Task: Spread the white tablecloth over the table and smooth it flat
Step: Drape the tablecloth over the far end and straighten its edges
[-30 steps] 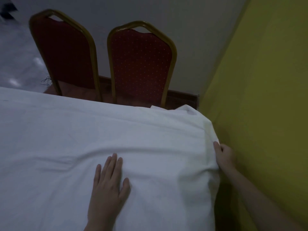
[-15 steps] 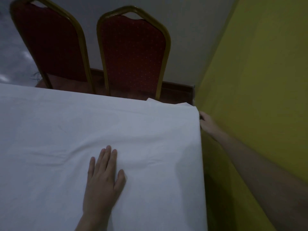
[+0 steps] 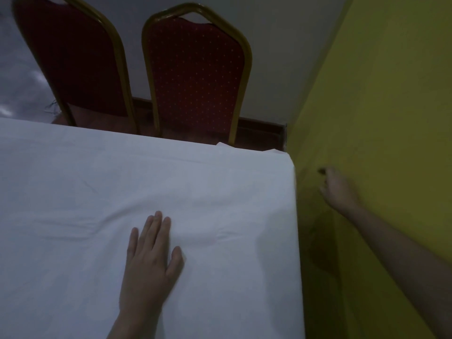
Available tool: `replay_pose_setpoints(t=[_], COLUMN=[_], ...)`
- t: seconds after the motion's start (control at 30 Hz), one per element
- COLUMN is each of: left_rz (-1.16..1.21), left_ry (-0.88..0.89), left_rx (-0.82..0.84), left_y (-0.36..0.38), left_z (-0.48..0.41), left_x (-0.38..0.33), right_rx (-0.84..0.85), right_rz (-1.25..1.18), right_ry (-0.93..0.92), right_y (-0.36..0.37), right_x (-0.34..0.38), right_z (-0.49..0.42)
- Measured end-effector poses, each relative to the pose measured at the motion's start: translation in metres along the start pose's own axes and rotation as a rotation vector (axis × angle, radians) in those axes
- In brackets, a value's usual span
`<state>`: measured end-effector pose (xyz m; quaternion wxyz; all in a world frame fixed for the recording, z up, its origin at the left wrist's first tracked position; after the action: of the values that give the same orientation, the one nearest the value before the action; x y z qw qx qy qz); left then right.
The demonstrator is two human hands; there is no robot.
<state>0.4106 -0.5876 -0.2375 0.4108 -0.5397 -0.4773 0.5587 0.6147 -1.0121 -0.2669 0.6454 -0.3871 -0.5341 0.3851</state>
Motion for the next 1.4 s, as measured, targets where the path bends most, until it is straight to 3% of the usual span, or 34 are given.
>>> replay_pose_setpoints(t=[0.1,0.17,0.27,0.53,0.6,0.67,0.77,0.83,0.9,1.0,1.07,1.13,1.27,1.4], left_rz=[0.006,0.012,0.012,0.02,0.019,0.012,0.021,0.03,0.004,-0.04,-0.063,-0.086,-0.106,0.029], left_ry=[0.003,0.0,0.008,0.011,0.019,0.011,0.006,-0.004,0.012,0.008,0.002,0.016,0.019,0.07], left_rx=[-0.004,-0.015,-0.028,-0.031,-0.037,-0.034,-0.046,-0.018,-0.002,-0.013,-0.009,0.006,0.008,-0.046], left_y=[0.001,0.0,-0.002,-0.003,-0.006,-0.007,-0.009,-0.008,-0.005,-0.007,-0.004,0.001,0.004,-0.009], left_z=[0.0,0.001,0.0,0.0,-0.004,-0.01,-0.008,0.019,0.03,0.017,0.002,-0.003,0.002,0.009], left_x=[0.001,0.003,0.001,-0.001,-0.005,-0.009,-0.015,-0.013,-0.012,-0.007,-0.002,-0.005,-0.004,-0.008], right_rx=[0.165,0.287,0.332,-0.018,-0.029,-0.055,-0.081,-0.088,-0.128,0.028,-0.034,-0.109,0.171,0.183], right_rz=[-0.247,-0.233,-0.223,0.05,0.112,-0.008,-0.154,-0.099,-0.034,0.007,-0.008,-0.065,0.039,0.099], right_ry=[-0.219,-0.355,-0.342,-0.314,-0.271,-0.232,-0.333,-0.362,-0.285,-0.159,-0.156,-0.216,-0.457,-0.511], right_y=[0.014,0.028,0.036,0.016,0.014,0.009,-0.002,-0.006,-0.013,0.007,0.007,-0.001,0.049,0.106], right_x=[0.055,0.088,0.089,0.081,0.075,0.074,0.078,0.083,0.079,0.091,0.11,0.14,0.217,0.227], right_z=[-0.018,-0.028,-0.045,-0.046,-0.051,-0.055,-0.03,0.006,0.005,-0.018,-0.028,0.0,0.137,0.248])
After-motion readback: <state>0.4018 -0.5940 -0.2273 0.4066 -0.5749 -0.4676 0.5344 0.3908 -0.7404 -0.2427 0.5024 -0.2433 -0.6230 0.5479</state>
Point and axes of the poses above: each hand's wrist, its own z-axis away from the middle knuckle, its own y-axis out of the palm, x = y × z, the point moved 10 cm from there along -z, towards the middle knuckle, and after that the axes turned 7 degrees about -z, right-handed, at the moved point
